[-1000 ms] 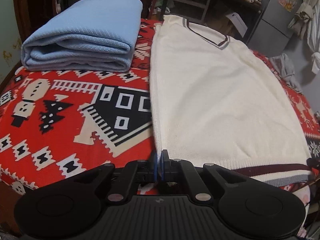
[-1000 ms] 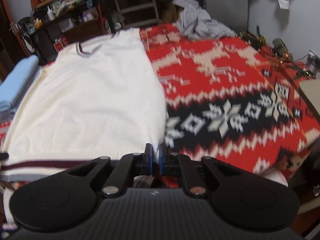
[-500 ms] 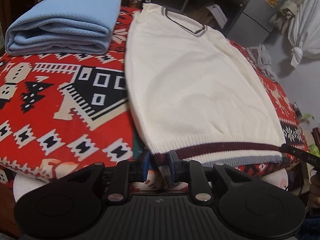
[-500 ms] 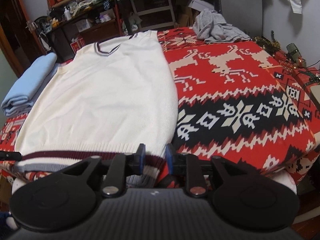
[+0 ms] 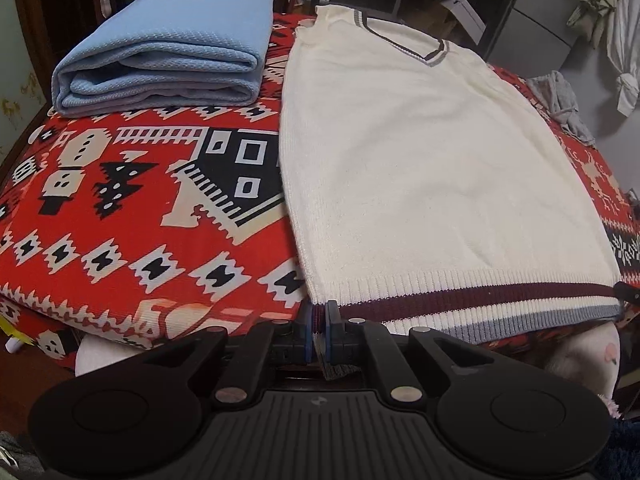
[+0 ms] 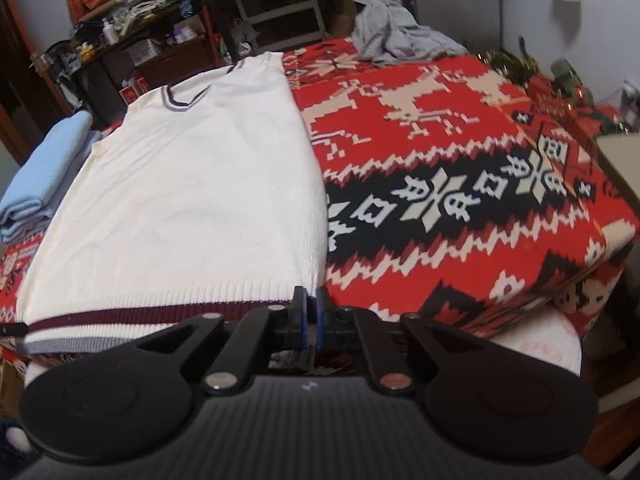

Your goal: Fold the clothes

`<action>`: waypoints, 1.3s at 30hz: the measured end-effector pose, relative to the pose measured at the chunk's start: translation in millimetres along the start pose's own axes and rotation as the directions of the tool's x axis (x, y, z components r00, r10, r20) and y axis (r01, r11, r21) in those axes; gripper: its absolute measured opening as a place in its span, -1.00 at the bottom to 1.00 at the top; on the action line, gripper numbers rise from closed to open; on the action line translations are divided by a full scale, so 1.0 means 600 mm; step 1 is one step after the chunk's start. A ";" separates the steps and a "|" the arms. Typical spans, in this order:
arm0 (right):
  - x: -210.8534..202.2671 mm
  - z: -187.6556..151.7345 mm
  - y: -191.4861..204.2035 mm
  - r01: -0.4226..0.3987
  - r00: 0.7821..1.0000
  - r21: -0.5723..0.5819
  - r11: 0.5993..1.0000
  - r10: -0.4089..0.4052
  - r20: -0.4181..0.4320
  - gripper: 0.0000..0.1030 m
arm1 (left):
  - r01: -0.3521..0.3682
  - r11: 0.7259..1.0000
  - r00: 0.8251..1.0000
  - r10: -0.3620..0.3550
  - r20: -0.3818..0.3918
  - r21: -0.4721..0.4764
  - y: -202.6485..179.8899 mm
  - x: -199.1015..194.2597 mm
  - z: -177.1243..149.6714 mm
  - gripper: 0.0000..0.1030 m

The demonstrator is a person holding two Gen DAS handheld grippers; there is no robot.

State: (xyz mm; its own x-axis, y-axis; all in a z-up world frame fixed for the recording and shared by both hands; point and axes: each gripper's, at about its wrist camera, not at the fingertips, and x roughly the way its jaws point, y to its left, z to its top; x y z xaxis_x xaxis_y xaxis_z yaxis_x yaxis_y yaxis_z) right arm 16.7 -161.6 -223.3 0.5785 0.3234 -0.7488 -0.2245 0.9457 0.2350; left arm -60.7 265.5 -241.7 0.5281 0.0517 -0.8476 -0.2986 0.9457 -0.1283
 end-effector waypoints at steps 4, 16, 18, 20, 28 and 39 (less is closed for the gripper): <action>-0.006 0.003 0.002 -0.002 1.000 -0.048 0.999 0.002 -0.005 -0.54 | -0.003 1.000 1.000 0.003 0.000 0.020 0.003 -0.004 0.004 -0.32; -0.033 0.109 -0.006 0.033 0.983 -0.121 0.992 -0.010 0.184 0.93 | -0.056 0.997 0.985 0.046 0.168 0.052 -0.006 -0.028 0.107 0.73; -0.024 0.137 0.003 0.044 0.979 -0.163 0.986 -0.010 0.203 0.99 | -0.084 0.993 0.983 0.070 0.169 0.078 -0.026 -0.010 0.137 0.74; -0.009 0.162 0.011 0.051 0.979 -0.178 0.983 -0.014 0.202 0.99 | -0.082 0.989 0.985 0.061 0.164 0.125 -0.048 0.013 0.166 0.74; 0.110 0.237 0.043 0.026 0.993 -0.177 0.984 -0.005 0.119 0.99 | -0.043 0.991 0.978 0.017 0.207 0.124 -0.111 0.119 0.253 0.74; 0.232 0.264 0.029 -0.004 0.986 -0.186 0.982 0.035 0.164 0.99 | -0.110 0.981 0.962 0.066 0.264 0.158 -0.151 0.240 0.293 0.71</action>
